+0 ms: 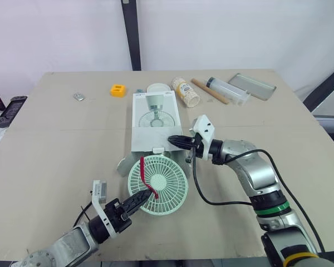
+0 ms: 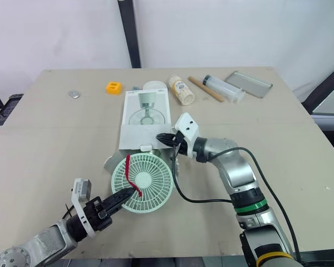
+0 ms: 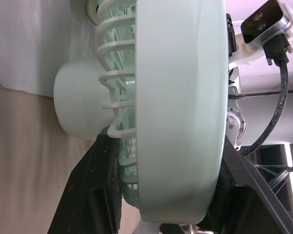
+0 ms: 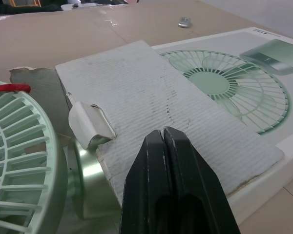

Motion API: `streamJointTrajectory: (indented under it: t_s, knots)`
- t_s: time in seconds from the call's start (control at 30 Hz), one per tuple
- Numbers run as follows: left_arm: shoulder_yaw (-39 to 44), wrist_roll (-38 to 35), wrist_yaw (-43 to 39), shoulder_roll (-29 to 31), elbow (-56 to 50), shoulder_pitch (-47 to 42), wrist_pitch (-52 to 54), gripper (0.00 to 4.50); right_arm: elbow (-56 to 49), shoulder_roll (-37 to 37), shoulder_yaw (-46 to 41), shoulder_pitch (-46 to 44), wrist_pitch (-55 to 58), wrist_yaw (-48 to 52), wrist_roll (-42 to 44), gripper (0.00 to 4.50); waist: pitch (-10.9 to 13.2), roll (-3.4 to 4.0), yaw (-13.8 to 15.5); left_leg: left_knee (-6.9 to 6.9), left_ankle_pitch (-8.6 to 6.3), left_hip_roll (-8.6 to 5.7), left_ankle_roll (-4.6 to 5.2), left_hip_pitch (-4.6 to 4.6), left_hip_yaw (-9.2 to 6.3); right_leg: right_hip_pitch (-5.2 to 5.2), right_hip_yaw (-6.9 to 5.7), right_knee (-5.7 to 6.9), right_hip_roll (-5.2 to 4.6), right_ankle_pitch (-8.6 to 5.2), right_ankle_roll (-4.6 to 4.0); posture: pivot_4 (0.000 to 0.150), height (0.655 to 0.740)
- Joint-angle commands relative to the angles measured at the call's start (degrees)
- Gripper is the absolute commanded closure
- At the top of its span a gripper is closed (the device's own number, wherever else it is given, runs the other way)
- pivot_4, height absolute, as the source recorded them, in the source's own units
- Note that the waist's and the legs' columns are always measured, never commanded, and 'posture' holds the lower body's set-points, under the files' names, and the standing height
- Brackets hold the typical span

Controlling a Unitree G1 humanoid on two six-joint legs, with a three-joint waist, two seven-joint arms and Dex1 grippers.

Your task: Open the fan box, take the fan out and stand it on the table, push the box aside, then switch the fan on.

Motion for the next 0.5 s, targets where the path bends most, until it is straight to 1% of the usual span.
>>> streamJointTrajectory:
  t_s: [0.03, 0.07, 0.1, 0.13, 0.17, 0.3, 0.5]
  knots:
    - [-0.8, 0.7, -0.4, 1.0, -0.1, 0.4, 0.3, 1.37, 1.2, 0.0, 0.7, 0.3, 0.5, 0.3, -0.8, 4.50, 0.0, 0.00, 0.0, 0.00, 0.00, 0.00, 0.00, 0.00, 0.00, 0.00, 0.01, 0.00, 0.00, 0.00, 0.00, 0.150, 0.7400]
    - [-0.8, 0.9, -0.6, 1.1, -0.1, 0.3, 0.4, 0.81, 1.2, 0.0, 0.7, 0.3, 0.4, 0.3, -0.7, 4.50, 0.0, 0.01, 0.0, 0.00, 0.00, 0.00, 0.00, 0.00, 0.00, 0.00, 0.01, 0.00, 0.00, 0.00, 0.00, 0.150, 0.7400]
    - [-0.8, 1.1, -0.8, 1.4, -0.1, 0.3, 0.4, 0.60, 1.2, -0.1, 0.7, 0.4, 0.3, 0.4, -0.7, 4.50, 0.0, 0.02, 0.0, 0.00, 0.00, 0.01, 0.00, 0.00, 0.00, -0.01, 0.00, 0.00, 0.01, 0.00, 0.00, 0.150, 0.7400]
    - [-0.6, 1.5, -1.1, 1.9, 0.0, 0.3, 0.6, 0.18, 1.2, -0.1, 0.6, 0.4, 0.2, 0.5, -0.7, 4.50, 0.0, 0.02, 0.0, 0.00, 0.00, 0.01, 0.00, 0.00, 0.00, -0.01, 0.00, 0.00, 0.01, 0.00, 0.00, 0.150, 0.7400]
    - [-0.2, 1.9, -1.5, 2.8, -0.1, 0.4, 0.9, 0.01, 1.2, -0.1, 0.5, 0.4, 0.1, 0.5, -0.6, 4.50, 0.0, 0.02, 0.0, 0.00, 0.00, 0.01, 0.00, 0.00, 0.00, -0.01, 0.00, 0.00, 0.01, 0.00, -0.01, 0.150, 0.7400]
    - [1.4, 3.8, -4.3, 7.2, -0.7, 0.6, 2.1, 0.01, 1.6, 0.0, -0.1, 0.3, -0.6, 1.0, 0.1, 4.50, 0.0, 0.05, 0.0, -0.01, 0.00, 0.01, 0.00, 0.00, 0.01, -0.02, 0.01, 0.00, 0.02, 0.00, -0.01, 0.150, 0.7400]
    - [5.3, 6.7, -10.0, 15.0, -4.5, 2.6, 3.8, 0.01, 2.6, 0.0, -2.2, -0.1, -2.9, 3.4, 2.3, 4.50, 0.1, 0.12, 0.0, -0.07, 0.00, 0.01, 0.00, 0.00, 0.01, -0.03, 0.00, -0.04, 0.02, 0.00, -0.01, 0.150, 0.7400]
